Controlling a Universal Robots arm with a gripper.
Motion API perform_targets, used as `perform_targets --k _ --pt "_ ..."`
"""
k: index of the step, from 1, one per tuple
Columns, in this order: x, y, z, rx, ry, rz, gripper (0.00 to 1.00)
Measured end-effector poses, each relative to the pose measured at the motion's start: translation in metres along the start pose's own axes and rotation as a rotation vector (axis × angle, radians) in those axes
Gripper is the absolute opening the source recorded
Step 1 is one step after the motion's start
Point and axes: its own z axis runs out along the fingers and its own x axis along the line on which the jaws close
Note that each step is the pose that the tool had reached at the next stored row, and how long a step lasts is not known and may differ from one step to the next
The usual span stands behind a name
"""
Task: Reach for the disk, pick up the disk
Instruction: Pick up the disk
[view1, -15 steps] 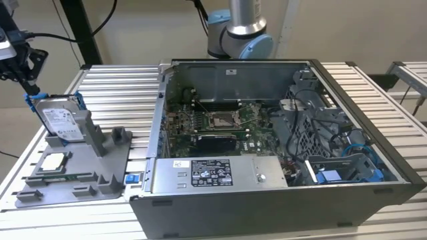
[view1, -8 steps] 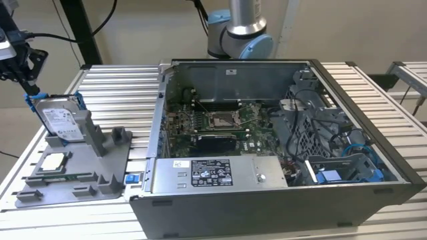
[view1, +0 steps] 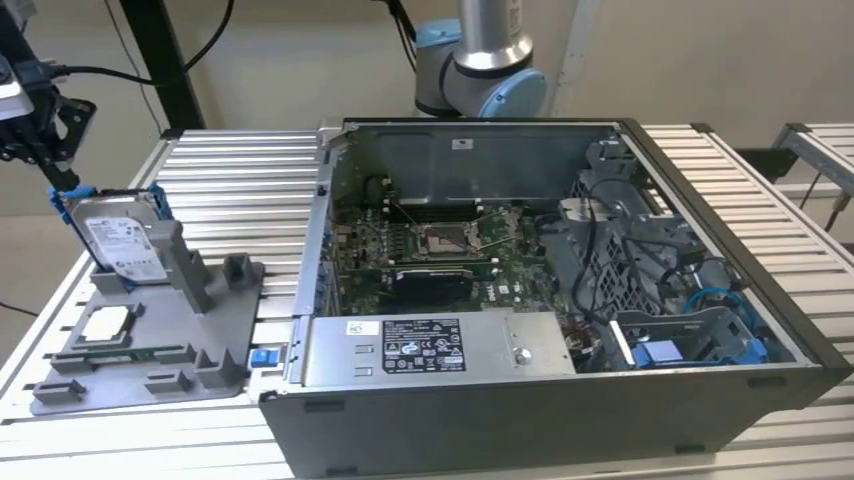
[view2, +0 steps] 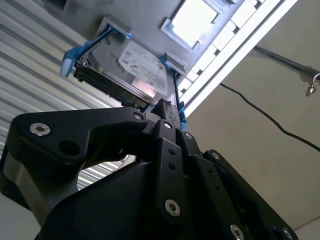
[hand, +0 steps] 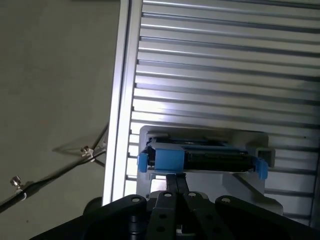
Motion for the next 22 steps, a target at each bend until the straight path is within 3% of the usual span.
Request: perform_targets --k 22 --pt "0.0000 0.0000 0.0000 0.0001 0.0079 -0.213 0.00"
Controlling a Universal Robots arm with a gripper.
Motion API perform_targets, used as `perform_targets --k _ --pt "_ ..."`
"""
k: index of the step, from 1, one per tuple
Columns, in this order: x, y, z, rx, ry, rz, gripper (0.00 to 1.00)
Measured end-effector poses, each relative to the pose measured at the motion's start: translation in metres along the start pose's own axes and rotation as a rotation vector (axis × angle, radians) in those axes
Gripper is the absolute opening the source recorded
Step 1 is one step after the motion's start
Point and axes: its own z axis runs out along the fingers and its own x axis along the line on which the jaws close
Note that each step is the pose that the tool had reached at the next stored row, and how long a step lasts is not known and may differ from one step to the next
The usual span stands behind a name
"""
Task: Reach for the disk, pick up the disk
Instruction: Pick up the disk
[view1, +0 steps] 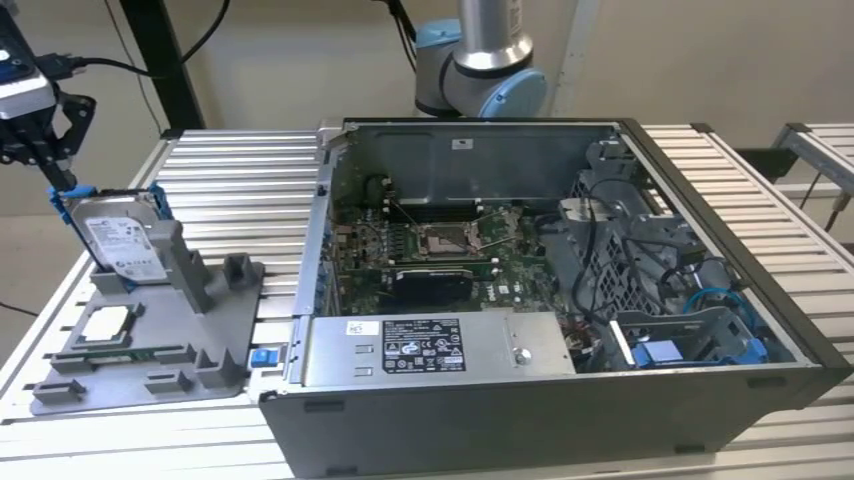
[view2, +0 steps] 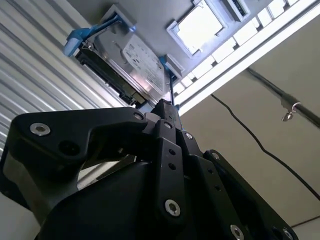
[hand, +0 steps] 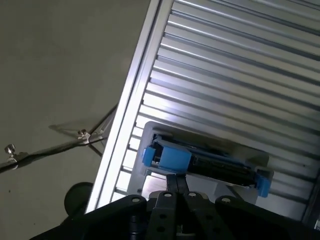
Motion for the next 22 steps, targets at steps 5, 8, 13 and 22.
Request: perform_targets --k 5,8,13,22 --pt "0.0000 0.0000 0.0000 0.0000 0.0018 -0.049 0.00" --pt "0.0000 0.0000 0.0000 0.0000 0.0028 -0.078 0.00" --pt "0.0000 0.0000 0.0000 0.0000 0.0046 -0.126 0.00" --pt "0.0000 0.0000 0.0000 0.0001 0.0079 -0.215 0.00"
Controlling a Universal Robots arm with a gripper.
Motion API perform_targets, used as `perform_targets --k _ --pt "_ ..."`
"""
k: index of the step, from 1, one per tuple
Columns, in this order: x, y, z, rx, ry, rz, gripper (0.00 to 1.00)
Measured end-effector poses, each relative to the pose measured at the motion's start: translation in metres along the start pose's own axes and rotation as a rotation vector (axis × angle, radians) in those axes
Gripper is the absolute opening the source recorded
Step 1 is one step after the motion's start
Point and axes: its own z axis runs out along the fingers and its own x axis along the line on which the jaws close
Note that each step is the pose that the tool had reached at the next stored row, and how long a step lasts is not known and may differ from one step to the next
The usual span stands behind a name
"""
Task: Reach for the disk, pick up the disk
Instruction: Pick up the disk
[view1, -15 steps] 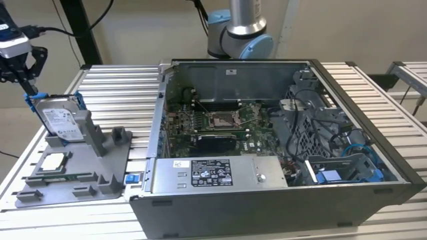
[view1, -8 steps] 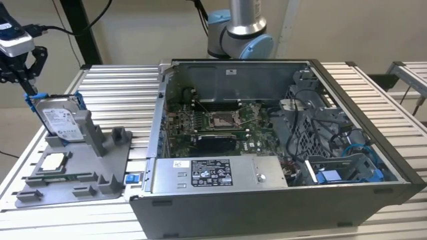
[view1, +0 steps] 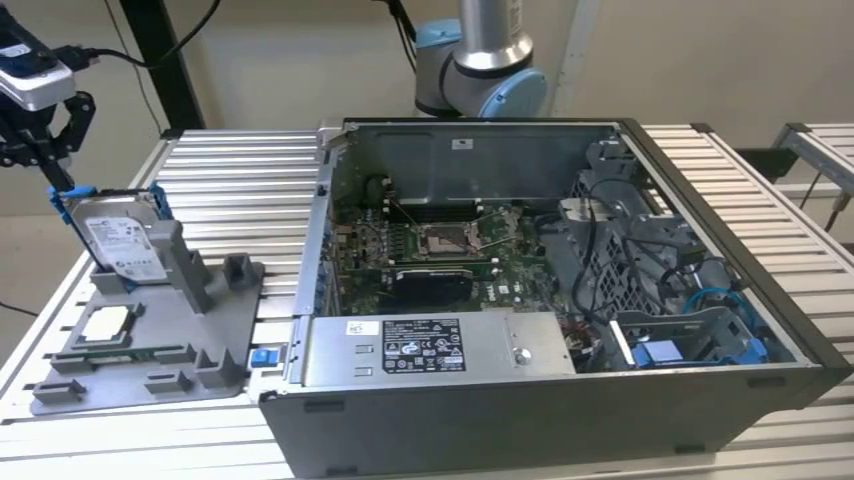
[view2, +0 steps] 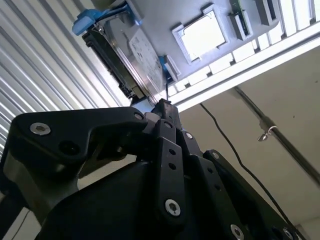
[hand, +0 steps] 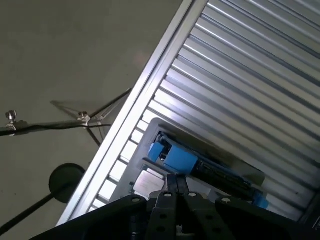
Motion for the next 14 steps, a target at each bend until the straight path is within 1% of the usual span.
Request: perform_targets --k 14 --pt "0.0000 0.0000 0.0000 0.0001 0.0054 -0.146 0.00"
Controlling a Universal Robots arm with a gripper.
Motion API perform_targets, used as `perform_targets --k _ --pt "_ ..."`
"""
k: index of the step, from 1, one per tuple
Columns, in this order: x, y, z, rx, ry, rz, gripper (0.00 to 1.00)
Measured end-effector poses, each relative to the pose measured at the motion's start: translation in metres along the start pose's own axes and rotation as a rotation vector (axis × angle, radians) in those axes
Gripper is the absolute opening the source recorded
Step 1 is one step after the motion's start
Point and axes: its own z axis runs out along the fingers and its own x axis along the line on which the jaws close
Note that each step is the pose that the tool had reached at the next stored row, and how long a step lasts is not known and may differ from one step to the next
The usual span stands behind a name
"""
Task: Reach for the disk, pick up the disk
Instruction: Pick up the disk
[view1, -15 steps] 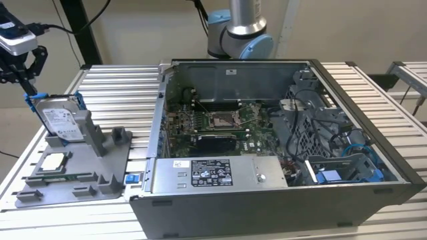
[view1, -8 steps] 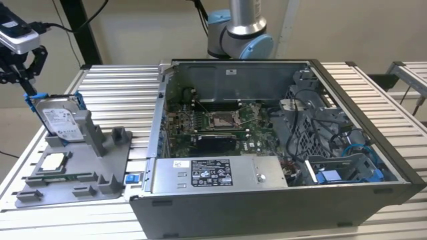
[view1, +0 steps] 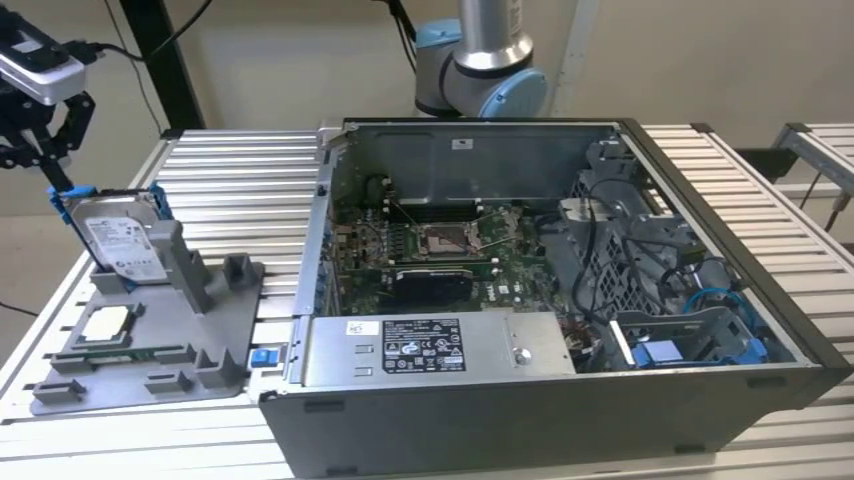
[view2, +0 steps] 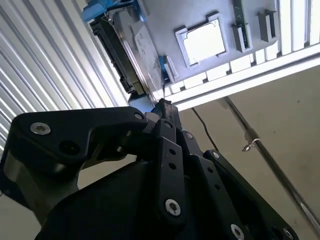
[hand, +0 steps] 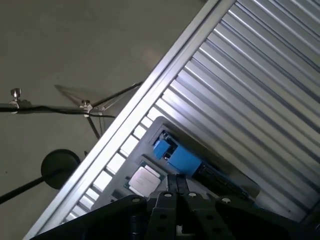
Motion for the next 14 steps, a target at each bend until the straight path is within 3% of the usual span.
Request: perform_targets --k 9,14 --pt "0.0000 0.0000 0.0000 0.0001 0.0037 -0.100 0.00" --pt "0.0000 0.0000 0.0000 0.0001 0.0068 -0.184 0.00"
